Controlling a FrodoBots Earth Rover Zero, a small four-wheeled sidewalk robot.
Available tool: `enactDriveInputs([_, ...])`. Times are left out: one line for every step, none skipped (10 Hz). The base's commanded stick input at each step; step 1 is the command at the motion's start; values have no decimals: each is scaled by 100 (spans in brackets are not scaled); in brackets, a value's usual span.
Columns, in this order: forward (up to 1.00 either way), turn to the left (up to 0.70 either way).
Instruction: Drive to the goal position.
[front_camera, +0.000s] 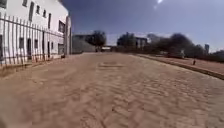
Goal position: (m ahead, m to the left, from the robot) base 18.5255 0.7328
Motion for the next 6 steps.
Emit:
enactDriveInputs([100,0])
enactDriveInputs([100,0])
enactDriveInputs([100,0])
enactDriveInputs([100,-8])
enactDriveInputs([100,-24])
enactDriveInputs([100,-37])
